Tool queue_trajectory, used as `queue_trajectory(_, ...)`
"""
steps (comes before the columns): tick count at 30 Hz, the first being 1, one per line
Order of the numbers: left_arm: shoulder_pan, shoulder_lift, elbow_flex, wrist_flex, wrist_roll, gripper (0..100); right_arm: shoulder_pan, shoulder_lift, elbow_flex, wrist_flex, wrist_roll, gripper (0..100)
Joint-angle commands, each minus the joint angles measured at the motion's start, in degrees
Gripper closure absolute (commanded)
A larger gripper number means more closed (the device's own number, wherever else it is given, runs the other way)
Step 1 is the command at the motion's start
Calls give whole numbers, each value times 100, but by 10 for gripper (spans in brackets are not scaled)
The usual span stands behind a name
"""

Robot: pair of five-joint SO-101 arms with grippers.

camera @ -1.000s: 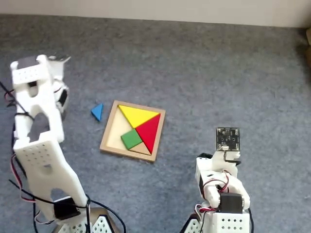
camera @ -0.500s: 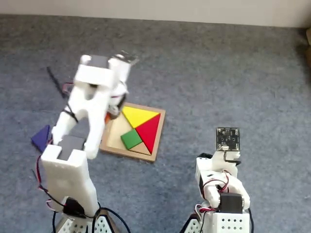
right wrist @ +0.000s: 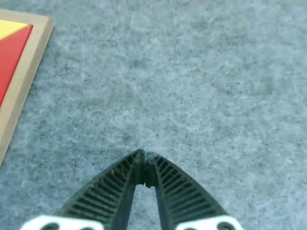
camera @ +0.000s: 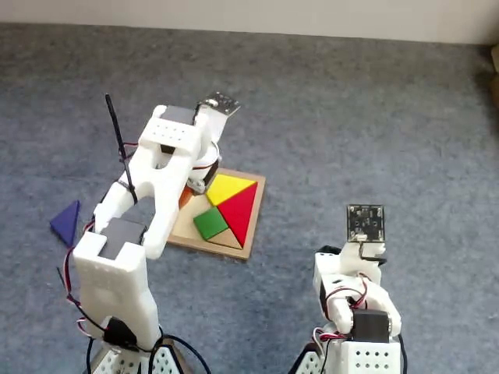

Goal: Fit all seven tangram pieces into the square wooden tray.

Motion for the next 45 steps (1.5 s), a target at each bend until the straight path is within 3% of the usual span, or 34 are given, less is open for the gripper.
queue_trajectory(1, 127, -365, -57, -35, 53, 835, 66, 4, 585, -48, 18, 980)
queue_trajectory(13, 602, -418, -295, 747, 62, 805, 66, 4, 585, -48, 18, 980)
queue_trajectory(20, 857, -426, -312, 791, 308, 805, 66, 4, 585, -48, 18, 980)
queue_trajectory(33, -57, -356, -251, 756, 308, 866, 66, 4, 585, -48, 26, 980)
queue_trajectory(40, -409, 57, -40, -123, 308, 866, 66, 4, 585, -48, 26, 980)
queue_trajectory(45, -637, 347, -462, -114, 334, 866, 66, 4, 585, -48, 26, 980)
